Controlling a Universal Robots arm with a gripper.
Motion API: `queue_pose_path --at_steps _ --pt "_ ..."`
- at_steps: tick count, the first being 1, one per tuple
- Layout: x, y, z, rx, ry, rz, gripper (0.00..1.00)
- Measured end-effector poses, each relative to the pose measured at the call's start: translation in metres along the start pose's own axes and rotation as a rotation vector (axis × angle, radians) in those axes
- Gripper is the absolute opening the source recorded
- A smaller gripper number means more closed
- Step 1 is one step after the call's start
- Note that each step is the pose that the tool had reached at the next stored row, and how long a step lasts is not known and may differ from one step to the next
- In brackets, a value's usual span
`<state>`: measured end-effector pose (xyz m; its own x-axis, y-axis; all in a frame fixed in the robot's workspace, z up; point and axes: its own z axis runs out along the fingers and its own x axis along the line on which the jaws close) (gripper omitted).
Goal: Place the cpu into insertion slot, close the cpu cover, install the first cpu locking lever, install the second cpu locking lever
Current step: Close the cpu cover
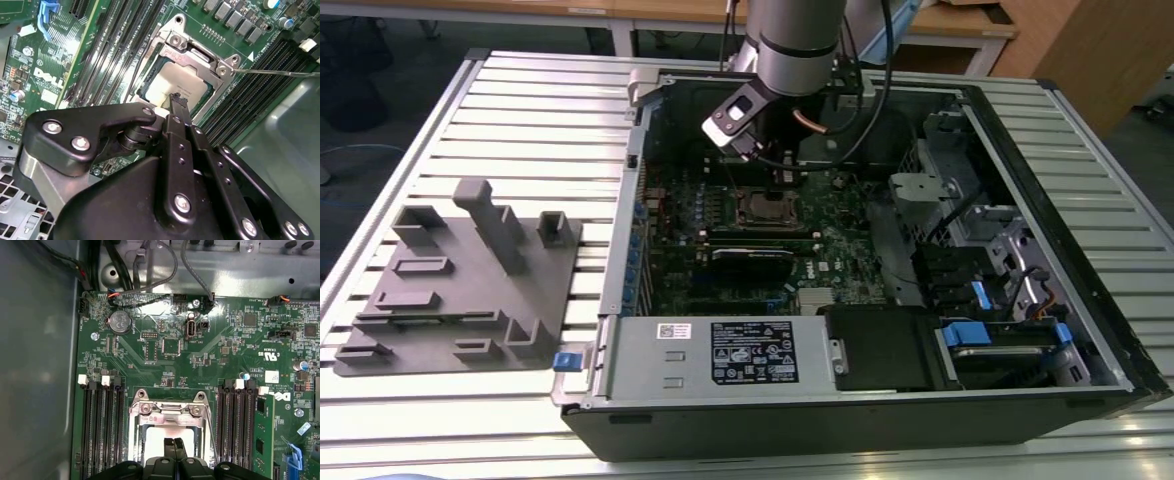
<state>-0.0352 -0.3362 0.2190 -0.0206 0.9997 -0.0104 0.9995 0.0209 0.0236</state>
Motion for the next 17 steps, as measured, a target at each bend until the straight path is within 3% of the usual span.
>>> queue_pose_path --at_steps 7,17 --pt "0.0001 -0.0001 0.0001 -0.0002 0.0003 -0.008 0.11" --pt "0.0001 -0.0002 0.0011 -0.0019 0.0044 -0.178 0.11"
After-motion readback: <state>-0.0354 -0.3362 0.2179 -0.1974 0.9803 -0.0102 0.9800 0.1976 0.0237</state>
